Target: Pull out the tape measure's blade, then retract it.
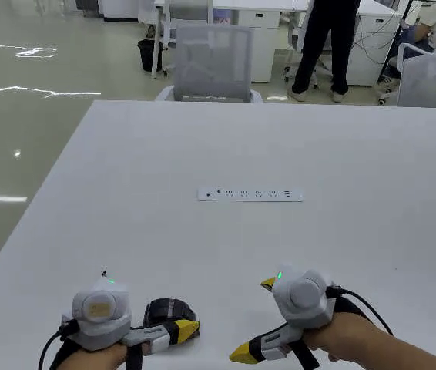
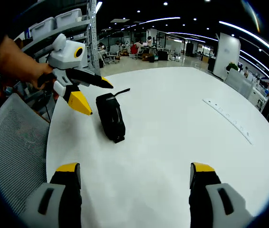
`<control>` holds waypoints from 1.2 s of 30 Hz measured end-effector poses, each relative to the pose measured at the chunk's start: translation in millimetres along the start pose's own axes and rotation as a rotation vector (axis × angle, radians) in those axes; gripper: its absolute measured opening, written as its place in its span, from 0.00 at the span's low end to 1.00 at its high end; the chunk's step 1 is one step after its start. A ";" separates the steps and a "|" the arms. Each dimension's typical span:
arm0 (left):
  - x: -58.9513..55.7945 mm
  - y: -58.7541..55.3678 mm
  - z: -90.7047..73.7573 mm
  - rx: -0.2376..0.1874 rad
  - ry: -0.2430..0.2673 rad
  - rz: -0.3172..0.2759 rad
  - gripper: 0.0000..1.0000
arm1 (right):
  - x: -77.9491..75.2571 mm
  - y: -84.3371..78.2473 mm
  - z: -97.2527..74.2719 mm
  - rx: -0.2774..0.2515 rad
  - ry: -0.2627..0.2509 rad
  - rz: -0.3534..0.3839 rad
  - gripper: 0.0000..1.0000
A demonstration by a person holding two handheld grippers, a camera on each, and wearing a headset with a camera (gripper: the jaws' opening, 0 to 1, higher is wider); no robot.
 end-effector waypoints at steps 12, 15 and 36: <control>8.2 -3.7 -49.8 -0.040 -0.071 0.117 0.99 | 1.8 -15.6 -49.4 -0.094 -0.179 0.082 1.00; 11.1 -7.8 -60.5 -0.043 -0.063 0.101 0.99 | 4.2 -23.8 -60.4 -0.096 -0.202 0.094 1.00; 37.3 -33.5 -119.5 -0.055 -0.007 0.022 0.99 | 16.8 -90.9 -153.6 -0.112 -0.362 0.208 1.00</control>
Point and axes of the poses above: the centre of the closed fingertips' face, and the gripper's own axes: z roughly forward along the fingers, x roughly to its left, y roughly out of its top, the point moved 7 cm from there along -z, roughly backward along the fingers, and after that the axes turned 9 degrees about -x, right-handed, at the moved point
